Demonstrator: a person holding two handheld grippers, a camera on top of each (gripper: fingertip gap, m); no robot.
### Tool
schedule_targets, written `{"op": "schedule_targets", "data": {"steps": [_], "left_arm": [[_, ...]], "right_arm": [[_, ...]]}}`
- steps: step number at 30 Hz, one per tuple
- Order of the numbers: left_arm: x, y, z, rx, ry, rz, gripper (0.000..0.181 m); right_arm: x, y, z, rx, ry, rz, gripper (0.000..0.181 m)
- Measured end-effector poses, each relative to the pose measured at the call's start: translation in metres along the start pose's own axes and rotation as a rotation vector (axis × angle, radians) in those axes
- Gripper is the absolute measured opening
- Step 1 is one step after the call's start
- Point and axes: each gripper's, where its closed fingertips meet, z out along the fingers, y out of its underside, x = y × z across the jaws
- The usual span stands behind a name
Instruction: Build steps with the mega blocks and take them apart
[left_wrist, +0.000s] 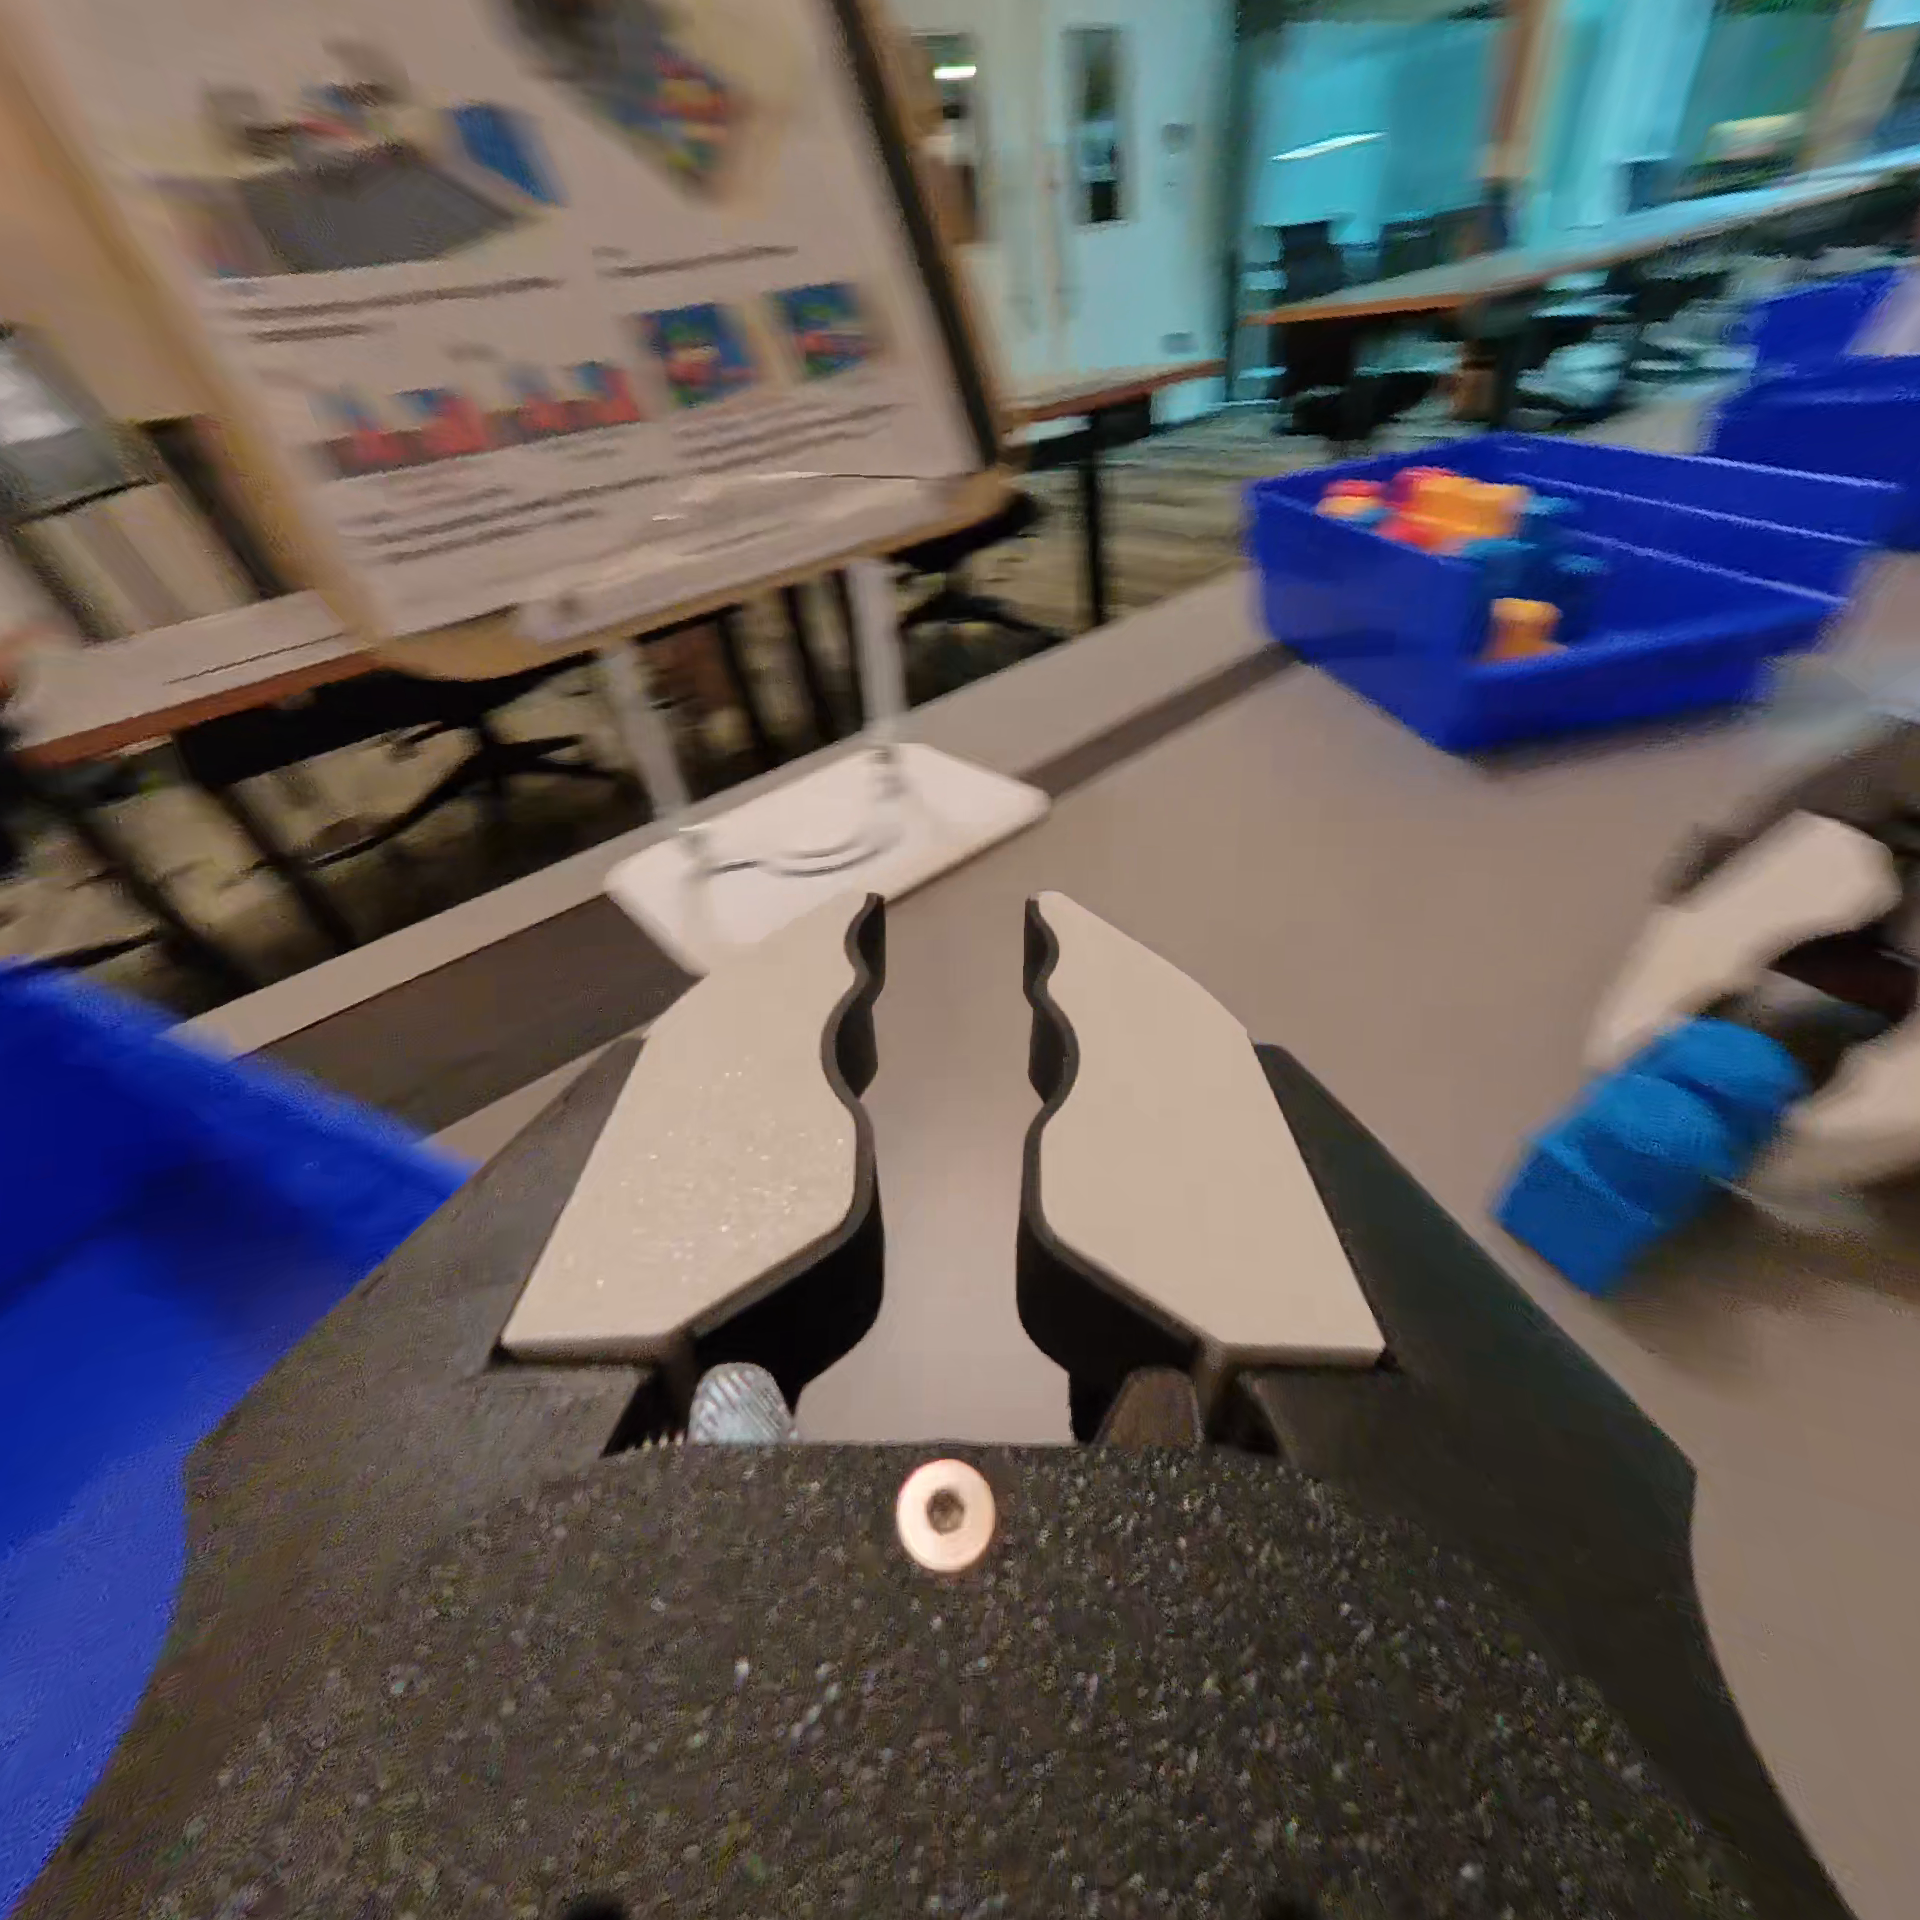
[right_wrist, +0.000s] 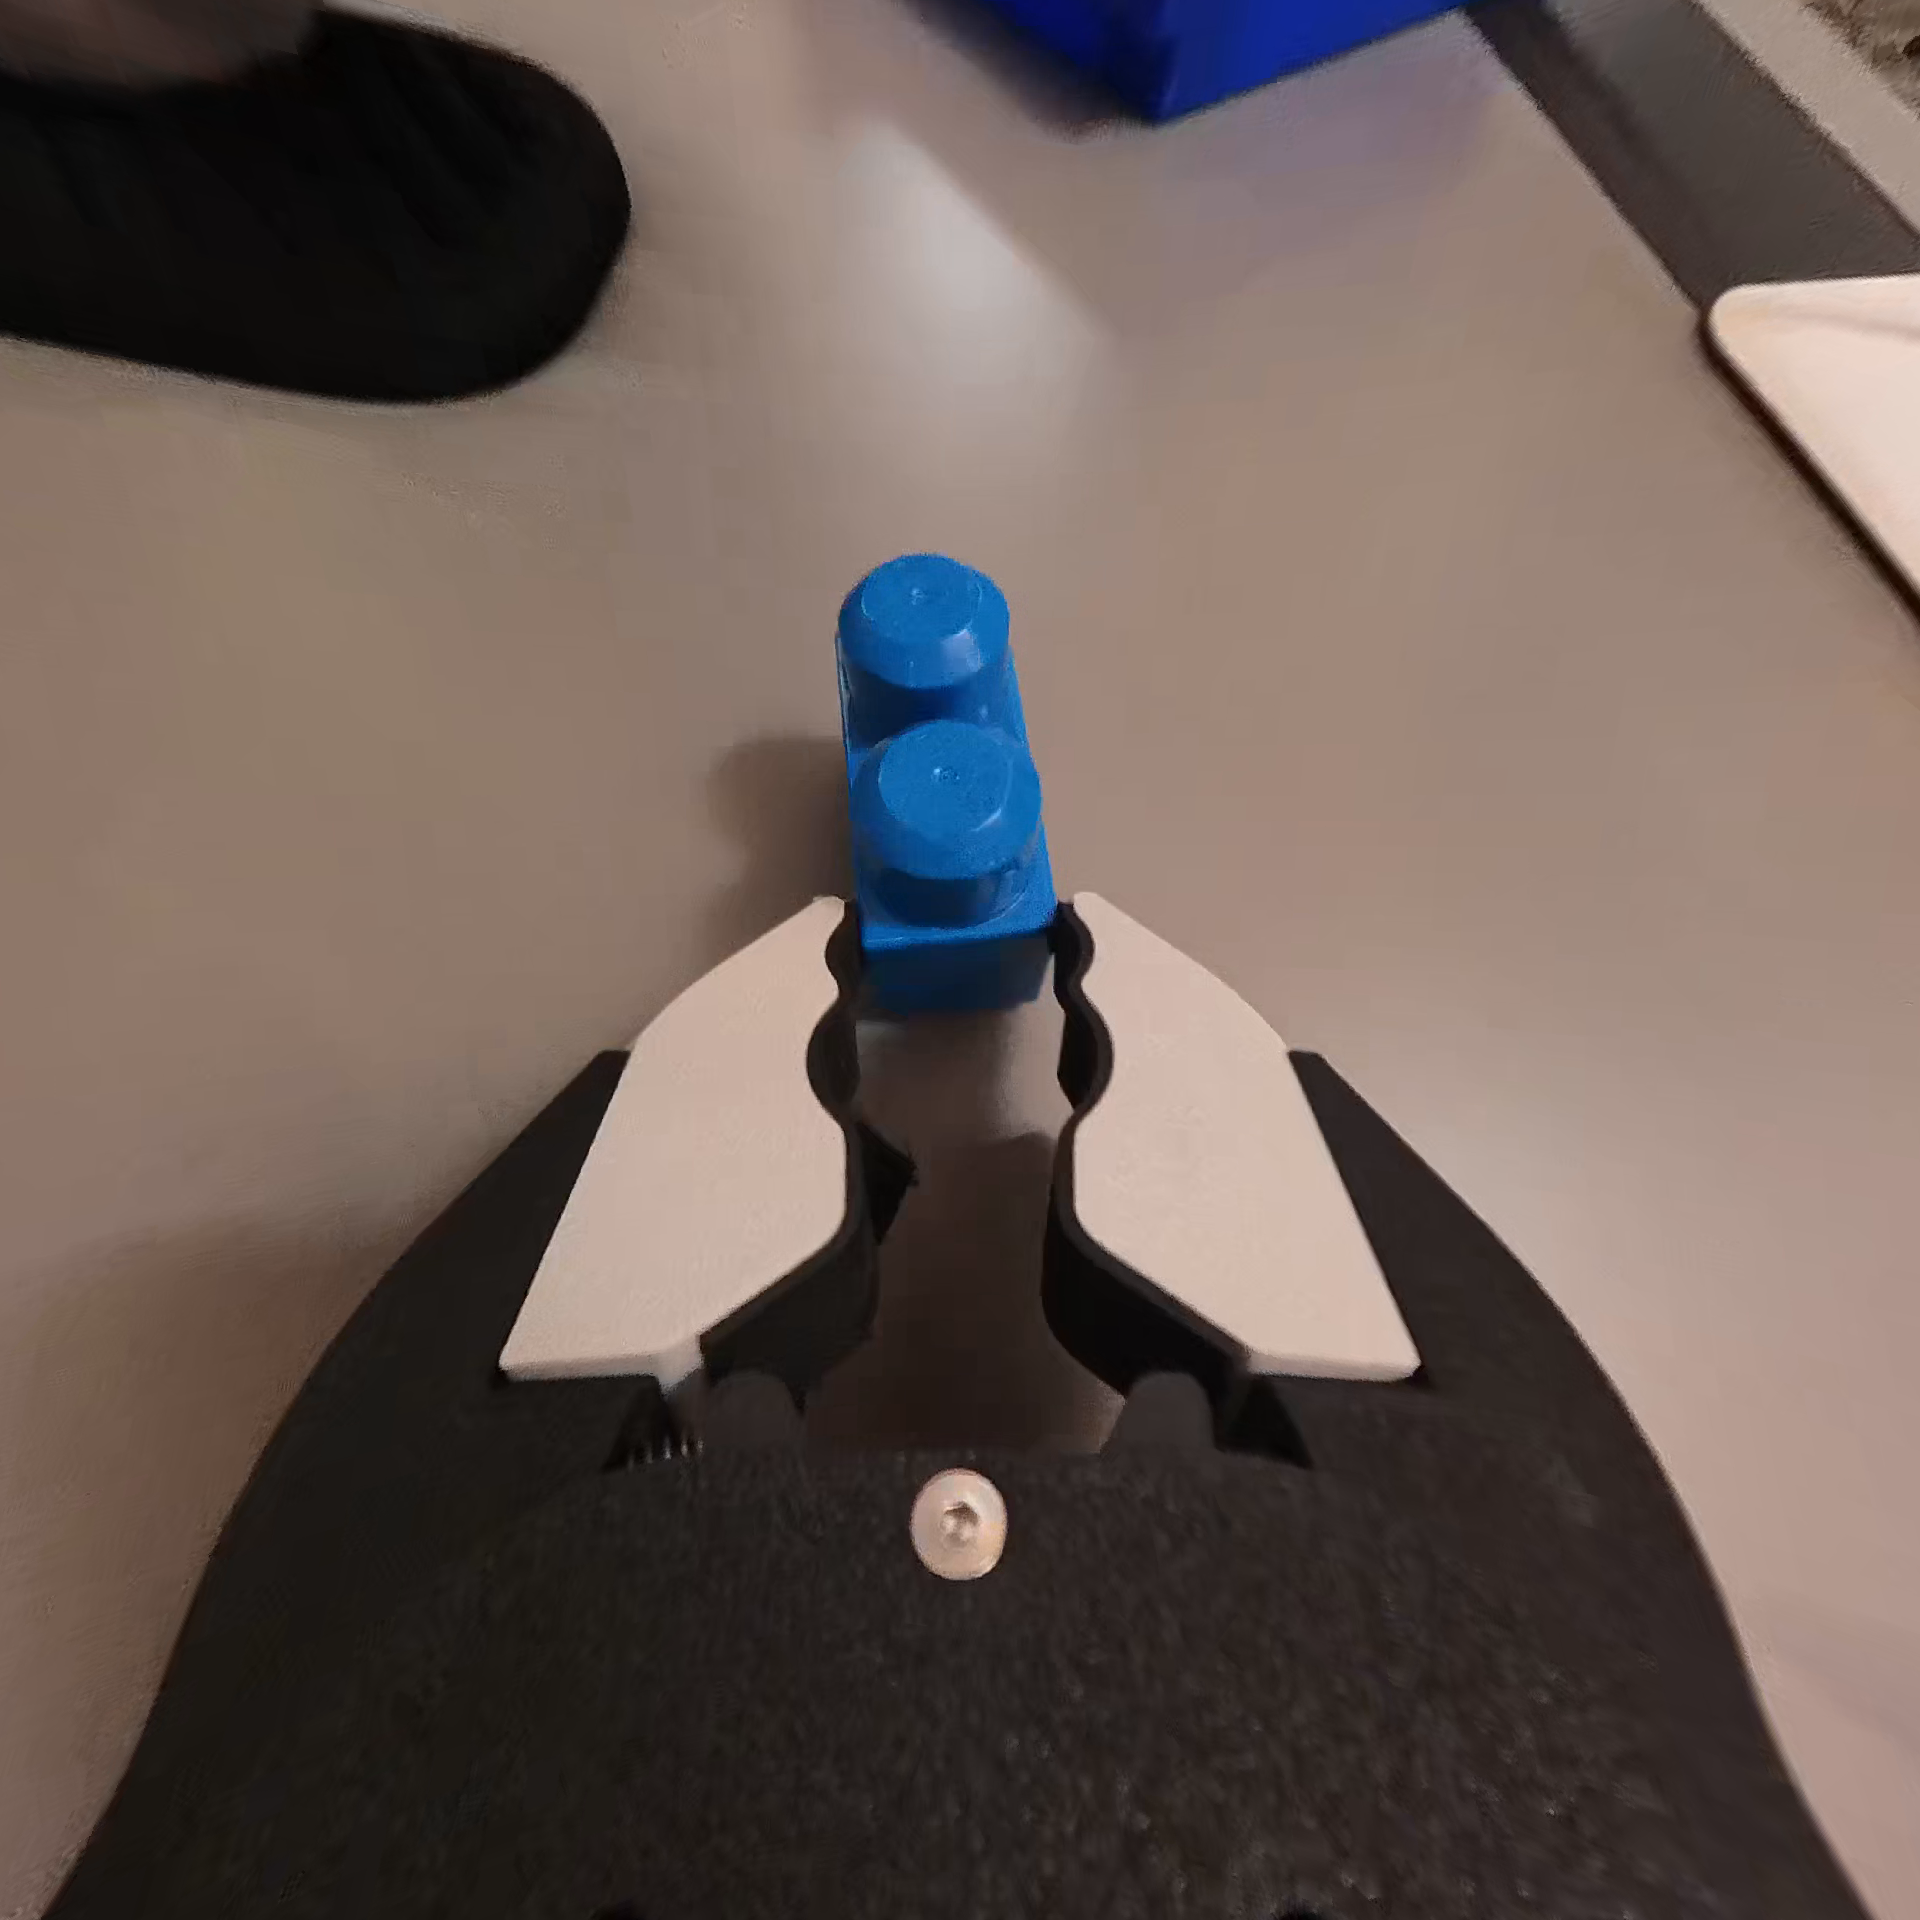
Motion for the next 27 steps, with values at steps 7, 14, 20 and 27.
{"op": "schedule_targets", "data": {"steps": [7,14,20,27], "left_arm": [[-0.140,0.033,-0.040,-0.222,-0.416,-0.160,0.042],[-0.142,0.103,-0.030,-0.597,-0.218,-0.298,0.048],[-0.143,0.133,-0.018,-0.717,-0.199,-0.302,0.039],[-0.158,0.120,-0.020,-0.611,-0.293,-0.266,0.030]], "right_arm": [[0.000,-0.007,-0.008,0.033,-0.030,0.049,0.049],[0.013,-0.019,-0.030,0.155,-0.006,0.113,0.055],[0.018,-0.017,-0.034,0.177,0.014,0.128,0.051],[0.020,-0.020,-0.038,0.197,0.031,0.126,0.049]]}}
